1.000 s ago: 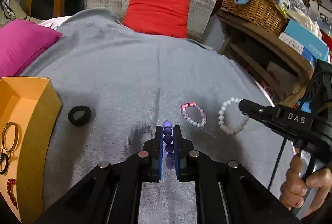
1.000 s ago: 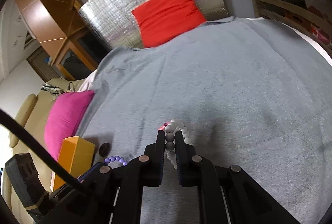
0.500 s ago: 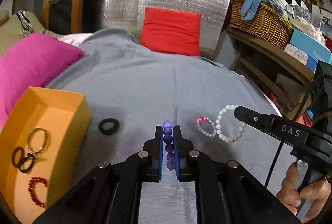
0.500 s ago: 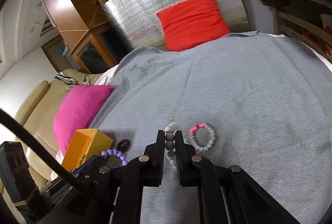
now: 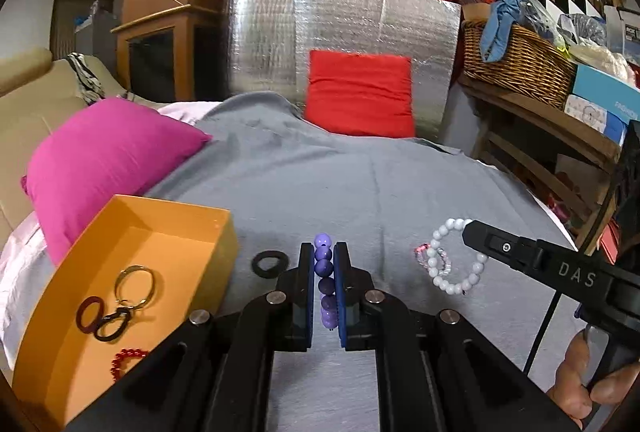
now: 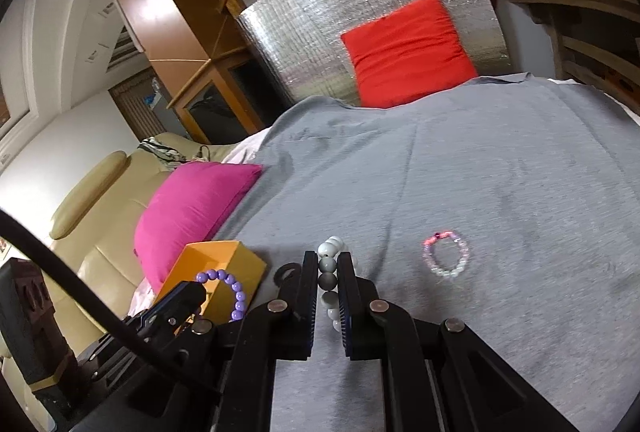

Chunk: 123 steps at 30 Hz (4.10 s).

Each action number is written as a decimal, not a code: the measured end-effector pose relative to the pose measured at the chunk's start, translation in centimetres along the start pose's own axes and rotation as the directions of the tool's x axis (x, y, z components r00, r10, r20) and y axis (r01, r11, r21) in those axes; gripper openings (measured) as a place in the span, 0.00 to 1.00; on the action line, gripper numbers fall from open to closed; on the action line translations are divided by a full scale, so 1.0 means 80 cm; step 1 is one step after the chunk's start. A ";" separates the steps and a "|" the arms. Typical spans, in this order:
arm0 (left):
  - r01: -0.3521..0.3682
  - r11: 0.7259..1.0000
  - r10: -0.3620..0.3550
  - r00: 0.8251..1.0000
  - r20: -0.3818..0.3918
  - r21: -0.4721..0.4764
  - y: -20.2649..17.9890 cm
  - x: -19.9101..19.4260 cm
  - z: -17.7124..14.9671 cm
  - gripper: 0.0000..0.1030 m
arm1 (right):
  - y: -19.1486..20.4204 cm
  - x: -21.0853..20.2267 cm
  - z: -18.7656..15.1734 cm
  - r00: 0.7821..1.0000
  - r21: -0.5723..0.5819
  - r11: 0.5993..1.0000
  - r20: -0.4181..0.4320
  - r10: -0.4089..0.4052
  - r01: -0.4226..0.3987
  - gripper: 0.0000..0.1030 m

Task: Organize jewelry
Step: 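Carry the purple and white bracelets over the orange box, then open both tools to drop the bracelets into the box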

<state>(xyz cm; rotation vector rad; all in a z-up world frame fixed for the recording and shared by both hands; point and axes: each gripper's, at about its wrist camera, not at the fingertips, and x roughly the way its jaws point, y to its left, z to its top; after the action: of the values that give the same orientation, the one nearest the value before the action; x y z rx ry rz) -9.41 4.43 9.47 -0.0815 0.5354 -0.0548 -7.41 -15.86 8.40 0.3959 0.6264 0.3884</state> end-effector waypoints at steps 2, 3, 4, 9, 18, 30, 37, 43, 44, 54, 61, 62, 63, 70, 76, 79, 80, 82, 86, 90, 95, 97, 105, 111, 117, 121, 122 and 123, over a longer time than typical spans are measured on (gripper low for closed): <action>-0.010 1.000 0.010 1.000 0.006 -0.005 0.004 -0.005 -0.002 0.09 | 0.005 -0.001 -0.003 1.000 -0.001 1.000 0.004 0.008 -0.008 0.11; -0.015 1.000 0.015 1.000 0.008 -0.008 0.006 -0.008 -0.003 0.09 | 0.008 -0.002 -0.004 1.000 -0.003 1.000 0.005 0.012 -0.012 0.10; -0.021 1.000 0.021 1.000 0.010 -0.014 0.009 -0.011 -0.004 0.09 | 0.010 -0.002 -0.005 1.000 -0.005 1.000 0.007 0.014 -0.014 0.10; -0.041 0.998 0.042 0.999 0.026 -0.040 0.025 -0.033 -0.008 0.09 | 0.027 -0.007 -0.013 0.999 -0.024 0.999 0.022 0.033 -0.032 0.10; -0.122 0.989 0.127 0.989 0.070 -0.079 0.086 -0.104 -0.004 0.09 | 0.097 -0.012 -0.038 0.987 -0.076 0.986 0.042 0.154 -0.150 0.11; -0.299 0.938 0.315 0.946 0.074 -0.173 0.217 -0.195 -0.014 0.09 | 0.240 -0.003 -0.074 0.902 -0.127 0.893 -0.076 0.426 -0.432 0.10; -0.343 0.923 0.349 0.937 0.004 -0.172 0.248 -0.180 -0.047 0.09 | 0.268 0.045 -0.118 0.835 -0.076 0.848 -0.238 0.496 -0.525 0.10; -0.360 0.917 0.354 0.933 -0.064 -0.175 0.265 -0.154 -0.074 0.09 | 0.251 0.095 -0.149 0.819 -0.010 0.873 -0.352 0.454 -0.488 0.11; -0.361 0.916 0.353 0.933 -0.073 -0.176 0.267 -0.150 -0.077 0.09 | 0.247 0.099 -0.150 0.816 -0.006 0.874 -0.361 0.451 -0.486 0.11; -0.388 0.910 0.370 0.919 -0.135 -0.144 0.269 -0.120 -0.102 0.09 | 0.264 0.124 -0.172 0.791 -0.035 0.882 -0.460 0.403 -0.470 0.11; -0.402 0.906 0.380 0.911 -0.160 -0.134 0.273 -0.108 -0.112 0.09 | 0.254 0.138 -0.180 0.790 -0.015 0.906 -0.496 0.360 -0.422 0.11; -0.401 0.906 0.380 0.911 -0.162 -0.134 0.274 -0.106 -0.113 0.09 | 0.253 0.139 -0.181 0.789 -0.012 0.908 -0.499 0.358 -0.419 0.11; -0.401 0.906 0.379 0.911 -0.165 -0.134 0.274 -0.105 -0.114 0.09 | 0.253 0.140 -0.182 0.788 -0.011 0.909 -0.502 0.356 -0.417 0.11; -0.406 0.904 0.379 0.907 -0.184 -0.135 0.278 -0.098 -0.121 0.09 | 0.260 0.142 -0.189 0.774 -0.020 0.904 -0.525 0.354 -0.427 0.11; -0.407 0.903 0.377 0.904 -0.203 -0.134 0.280 -0.092 -0.126 0.09 | 0.262 0.144 -0.193 0.760 -0.017 0.902 -0.545 0.354 -0.432 0.11; -0.407 0.904 0.375 0.902 -0.212 -0.133 0.281 -0.089 -0.129 0.09 | 0.263 0.145 -0.196 0.756 -0.018 0.901 -0.552 0.353 -0.433 0.11; -0.405 0.905 0.372 0.903 -0.217 -0.134 0.281 -0.088 -0.130 0.09 | 0.263 0.146 -0.196 0.755 -0.019 0.902 -0.555 0.350 -0.432 0.11; -0.403 0.906 0.367 0.902 -0.227 -0.134 0.281 -0.085 -0.132 0.09 | 0.263 0.148 -0.199 0.754 -0.024 0.905 -0.562 0.339 -0.425 0.11; -0.405 0.905 0.366 0.898 -0.244 -0.132 0.282 -0.079 -0.137 0.09 | 0.259 0.152 -0.201 0.751 -0.023 0.911 -0.574 0.325 -0.411 0.11; -0.409 0.903 0.368 0.894 -0.256 -0.130 0.283 -0.075 -0.141 0.09 | 0.257 0.154 -0.202 0.754 -0.029 0.917 -0.580 0.309 -0.398 0.11; -0.413 0.902 0.369 0.889 -0.270 -0.125 0.283 -0.071 -0.146 0.09 | 0.255 0.155 -0.202 0.759 -0.030 0.922 -0.578 0.300 -0.387 0.13; -0.413 0.902 0.369 0.888 -0.275 -0.125 0.283 -0.069 -0.147 0.09 | 0.255 0.154 -0.201 0.762 -0.035 0.923 -0.577 0.296 -0.384 0.12; -0.417 0.900 0.371 0.884 -0.282 -0.123 0.284 -0.068 -0.146 0.09 | 0.252 0.154 -0.200 0.770 -0.030 0.928 -0.569 0.288 -0.370 0.13; -0.423 0.896 0.374 0.883 -0.284 -0.137 0.291 -0.070 -0.146 0.39 | 0.245 0.153 -0.194 0.778 -0.017 0.932 -0.556 0.292 -0.361 0.13; -0.408 0.901 0.362 0.895 -0.262 -0.148 0.293 -0.076 -0.140 0.49 | 0.232 0.148 -0.179 0.802 0.015 0.939 -0.514 0.303 -0.345 0.13; -0.388 0.908 0.345 0.907 -0.243 -0.158 0.299 -0.084 -0.135 0.50 | 0.222 0.144 -0.167 0.820 0.035 0.941 -0.481 0.312 -0.337 0.13; -0.384 0.908 0.342 0.910 -0.235 -0.169 0.303 -0.087 -0.132 0.50 | 0.220 0.142 -0.164 0.823 0.040 0.941 -0.474 0.313 -0.335 0.13; -0.379 0.907 0.335 0.914 -0.227 -0.186 0.307 -0.091 -0.129 0.50 | 0.217 0.141 -0.162 0.826 0.043 0.942 -0.467 0.314 -0.334 0.13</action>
<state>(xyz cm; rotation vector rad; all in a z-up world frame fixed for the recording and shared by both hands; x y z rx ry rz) -20.22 28.77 2.05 -0.2006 0.7407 0.3647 -11.09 7.26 1.45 0.3717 1.0285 0.8399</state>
